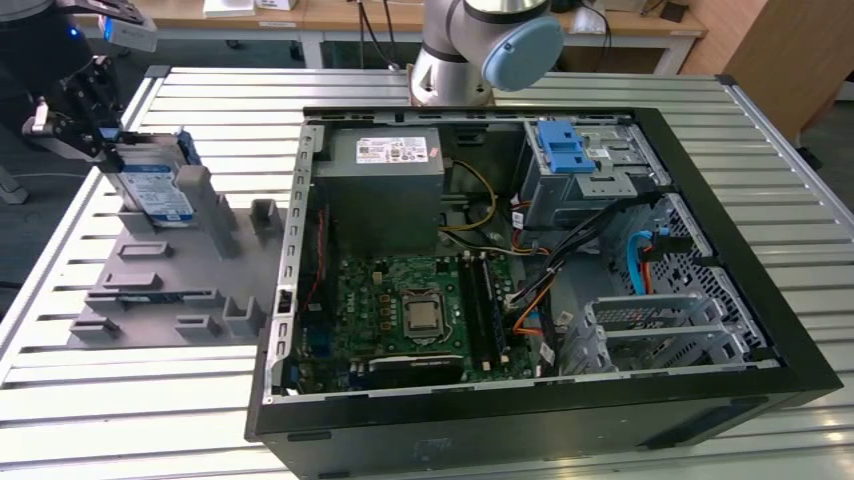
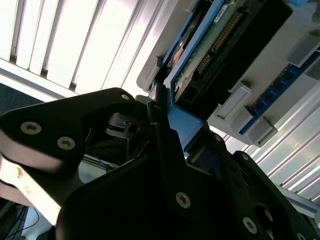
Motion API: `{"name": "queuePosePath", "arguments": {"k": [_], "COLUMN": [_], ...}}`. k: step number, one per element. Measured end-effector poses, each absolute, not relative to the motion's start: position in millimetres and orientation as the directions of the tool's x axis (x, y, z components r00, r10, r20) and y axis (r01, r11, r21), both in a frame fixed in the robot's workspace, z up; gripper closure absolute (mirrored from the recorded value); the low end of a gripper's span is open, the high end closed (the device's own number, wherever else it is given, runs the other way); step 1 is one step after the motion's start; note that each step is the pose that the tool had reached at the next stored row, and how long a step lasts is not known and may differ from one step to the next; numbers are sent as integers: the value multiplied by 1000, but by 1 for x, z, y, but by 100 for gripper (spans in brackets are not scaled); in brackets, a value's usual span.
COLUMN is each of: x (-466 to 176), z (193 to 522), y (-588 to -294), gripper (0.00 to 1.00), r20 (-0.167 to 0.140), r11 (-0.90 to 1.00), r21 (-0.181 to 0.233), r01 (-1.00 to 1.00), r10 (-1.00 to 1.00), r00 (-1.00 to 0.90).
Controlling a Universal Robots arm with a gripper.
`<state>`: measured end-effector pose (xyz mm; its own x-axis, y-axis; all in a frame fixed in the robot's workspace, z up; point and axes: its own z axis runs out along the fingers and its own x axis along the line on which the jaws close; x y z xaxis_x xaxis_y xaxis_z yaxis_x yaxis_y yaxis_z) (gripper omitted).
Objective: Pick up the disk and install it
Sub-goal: 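Pick up the disk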
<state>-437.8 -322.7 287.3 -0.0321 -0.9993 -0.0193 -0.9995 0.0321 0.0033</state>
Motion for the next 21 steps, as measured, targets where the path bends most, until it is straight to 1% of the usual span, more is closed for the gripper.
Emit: {"name": "queuePosePath", "arguments": {"k": [21], "x": [-438], "z": [296], "y": [-323], "gripper": [64], "r20": [-19], "r11": [32], "r21": [3], "r01": [-999], "r10": [-999], "r00": [-32]}}
